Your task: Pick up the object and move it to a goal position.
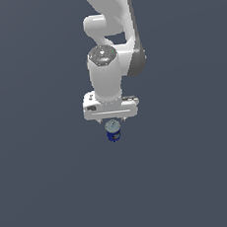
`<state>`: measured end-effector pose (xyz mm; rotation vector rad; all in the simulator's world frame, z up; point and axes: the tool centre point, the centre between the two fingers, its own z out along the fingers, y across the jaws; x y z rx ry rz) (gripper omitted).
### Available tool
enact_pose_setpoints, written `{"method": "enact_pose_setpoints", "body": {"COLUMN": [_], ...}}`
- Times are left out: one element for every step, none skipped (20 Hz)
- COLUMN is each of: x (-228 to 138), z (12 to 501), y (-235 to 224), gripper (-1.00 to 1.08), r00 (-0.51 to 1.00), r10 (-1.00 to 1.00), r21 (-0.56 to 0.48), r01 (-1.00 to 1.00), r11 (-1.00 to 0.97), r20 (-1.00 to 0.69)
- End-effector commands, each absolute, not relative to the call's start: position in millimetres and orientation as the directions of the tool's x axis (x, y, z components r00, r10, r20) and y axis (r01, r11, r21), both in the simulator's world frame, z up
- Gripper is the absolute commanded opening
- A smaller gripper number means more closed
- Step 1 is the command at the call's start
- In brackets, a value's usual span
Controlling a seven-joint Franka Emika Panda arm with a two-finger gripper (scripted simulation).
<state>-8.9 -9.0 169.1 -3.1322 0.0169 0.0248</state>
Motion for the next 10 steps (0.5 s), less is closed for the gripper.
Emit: {"method": "enact_pose_setpoints", "body": {"x": [-8.9,-9.1,-9.8,-10.9,-12.4,-14.3,-16.3,-17.9,-19.0,-19.7], "z": [169.1,169.0,168.7,168.1,167.5,166.9,166.4,166.3,166.5,166.9], "y": [-9.0,-9.2,-9.7,-10.4,-11.5,-12.9,-14.4,-15.6,-16.5,-17.1], "gripper": [1.0,1.0,1.0,1.0,1.0,1.0,1.0,1.0,1.0,1.0], "r00": [1.0,1.0,1.0,1.0,1.0,1.0,0.999,0.999,0.999,0.999], "r10": [-0.011,-0.01,-0.01,-0.008,-0.006,-0.004,-0.001,0.002,0.004,0.005], "r21": [-0.009,-0.009,-0.01,-0.01,-0.011,-0.012,-0.014,-0.015,-0.016,-0.017], "r01": [-0.011,-0.011,-0.01,-0.008,-0.006,-0.004,-0.001,0.001,0.003,0.005], "r11": [-1.0,-1.0,-1.0,-1.0,-1.0,-1.0,-1.0,-1.0,-1.0,-1.0], "r20": [-0.016,-0.016,-0.018,-0.021,-0.025,-0.03,-0.035,-0.04,-0.043,-0.046]}}
